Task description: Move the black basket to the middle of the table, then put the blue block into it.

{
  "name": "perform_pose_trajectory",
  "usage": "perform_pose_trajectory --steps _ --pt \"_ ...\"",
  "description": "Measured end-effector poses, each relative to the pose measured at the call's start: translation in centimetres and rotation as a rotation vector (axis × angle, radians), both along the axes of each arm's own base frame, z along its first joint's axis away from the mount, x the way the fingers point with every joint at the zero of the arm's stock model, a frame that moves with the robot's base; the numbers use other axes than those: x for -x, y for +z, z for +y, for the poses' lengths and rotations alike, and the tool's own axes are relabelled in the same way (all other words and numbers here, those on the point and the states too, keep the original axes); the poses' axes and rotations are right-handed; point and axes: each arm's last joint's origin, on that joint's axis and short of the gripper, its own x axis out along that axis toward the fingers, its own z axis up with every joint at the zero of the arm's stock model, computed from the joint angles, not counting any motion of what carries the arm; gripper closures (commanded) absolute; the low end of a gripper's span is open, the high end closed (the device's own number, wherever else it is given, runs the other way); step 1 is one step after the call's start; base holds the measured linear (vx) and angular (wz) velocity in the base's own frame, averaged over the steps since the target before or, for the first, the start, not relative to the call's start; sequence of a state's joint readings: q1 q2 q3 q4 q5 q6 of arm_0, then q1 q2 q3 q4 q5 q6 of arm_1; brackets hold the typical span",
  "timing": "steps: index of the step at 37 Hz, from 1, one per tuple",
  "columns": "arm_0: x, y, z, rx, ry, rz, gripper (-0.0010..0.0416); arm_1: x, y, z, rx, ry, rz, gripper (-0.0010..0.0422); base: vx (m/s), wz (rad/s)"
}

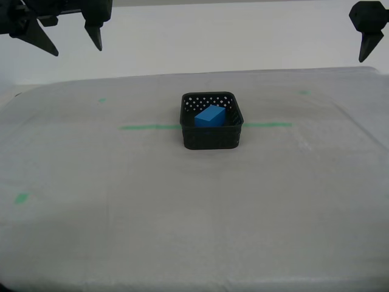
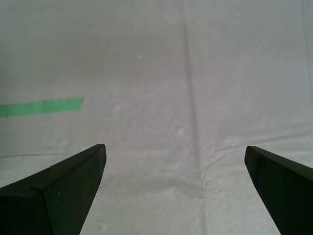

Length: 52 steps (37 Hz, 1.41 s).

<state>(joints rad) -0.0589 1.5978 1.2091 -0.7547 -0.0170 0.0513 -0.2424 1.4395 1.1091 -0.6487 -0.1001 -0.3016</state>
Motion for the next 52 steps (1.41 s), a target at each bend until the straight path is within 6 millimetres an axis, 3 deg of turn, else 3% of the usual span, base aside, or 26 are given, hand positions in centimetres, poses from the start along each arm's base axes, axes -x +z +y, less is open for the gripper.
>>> perform_pose_trajectory --steps 52 --pt "0.00 0.00 0.00 0.000 0.000 0.000 0.0007 0.00 0.00 0.00 0.000 0.000 0.000 0.0012 0.000 0.000"
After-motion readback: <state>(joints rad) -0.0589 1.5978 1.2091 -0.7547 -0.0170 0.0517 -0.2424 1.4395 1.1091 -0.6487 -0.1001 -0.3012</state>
